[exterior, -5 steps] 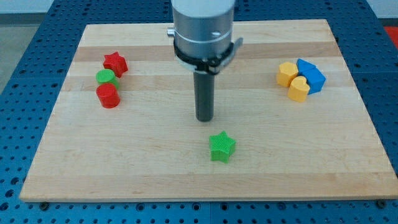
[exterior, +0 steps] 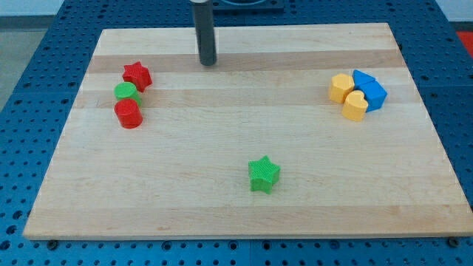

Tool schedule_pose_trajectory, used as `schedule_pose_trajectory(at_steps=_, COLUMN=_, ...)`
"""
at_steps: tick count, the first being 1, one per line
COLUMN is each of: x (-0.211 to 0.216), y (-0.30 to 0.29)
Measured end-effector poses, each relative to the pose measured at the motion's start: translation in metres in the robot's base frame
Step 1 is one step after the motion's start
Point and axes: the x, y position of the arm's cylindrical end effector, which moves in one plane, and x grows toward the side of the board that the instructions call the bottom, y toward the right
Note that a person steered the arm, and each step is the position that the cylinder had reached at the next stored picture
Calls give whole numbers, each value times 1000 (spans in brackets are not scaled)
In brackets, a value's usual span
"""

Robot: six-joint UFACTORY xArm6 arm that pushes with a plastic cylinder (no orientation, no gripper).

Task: Point at the green circle

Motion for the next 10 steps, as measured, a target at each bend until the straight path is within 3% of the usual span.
schedule_pose_trajectory(at_steps=3, x=-6, y=-135)
schedule_pose_trajectory(at_steps=5, x=10, y=-194)
schedule_pose_trajectory(at_steps=8, x=87, y=-197)
schedule_pose_trajectory(at_steps=10, x=99, y=-158)
